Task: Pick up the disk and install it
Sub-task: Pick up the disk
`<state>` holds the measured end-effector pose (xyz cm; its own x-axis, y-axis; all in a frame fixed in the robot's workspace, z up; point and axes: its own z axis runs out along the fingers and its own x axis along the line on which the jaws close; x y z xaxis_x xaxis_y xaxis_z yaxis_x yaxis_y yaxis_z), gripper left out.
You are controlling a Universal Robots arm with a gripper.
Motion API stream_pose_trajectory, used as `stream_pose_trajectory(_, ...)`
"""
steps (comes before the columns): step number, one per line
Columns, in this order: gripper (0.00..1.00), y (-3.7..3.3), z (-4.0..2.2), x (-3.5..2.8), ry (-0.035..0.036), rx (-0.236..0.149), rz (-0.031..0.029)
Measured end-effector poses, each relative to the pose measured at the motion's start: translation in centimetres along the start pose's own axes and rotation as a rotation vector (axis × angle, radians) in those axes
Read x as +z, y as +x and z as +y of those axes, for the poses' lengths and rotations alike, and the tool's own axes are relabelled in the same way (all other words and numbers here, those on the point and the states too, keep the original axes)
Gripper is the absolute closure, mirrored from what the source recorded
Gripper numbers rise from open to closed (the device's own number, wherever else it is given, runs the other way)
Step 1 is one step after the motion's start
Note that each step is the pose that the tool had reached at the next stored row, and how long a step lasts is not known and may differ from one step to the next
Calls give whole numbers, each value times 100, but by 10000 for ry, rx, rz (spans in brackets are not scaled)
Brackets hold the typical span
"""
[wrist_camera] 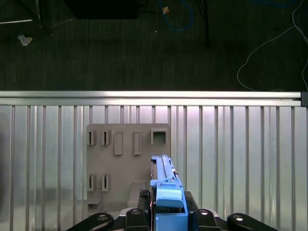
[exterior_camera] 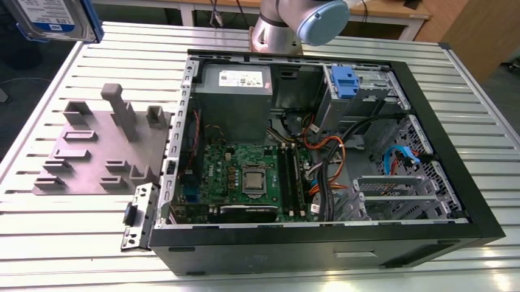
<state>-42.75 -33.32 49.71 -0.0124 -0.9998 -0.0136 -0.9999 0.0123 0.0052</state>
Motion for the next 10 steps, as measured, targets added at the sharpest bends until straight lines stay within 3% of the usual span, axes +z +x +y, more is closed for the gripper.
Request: stream_pose_trajectory(10, 63, 0, -22, 0, 0, 0, 0)
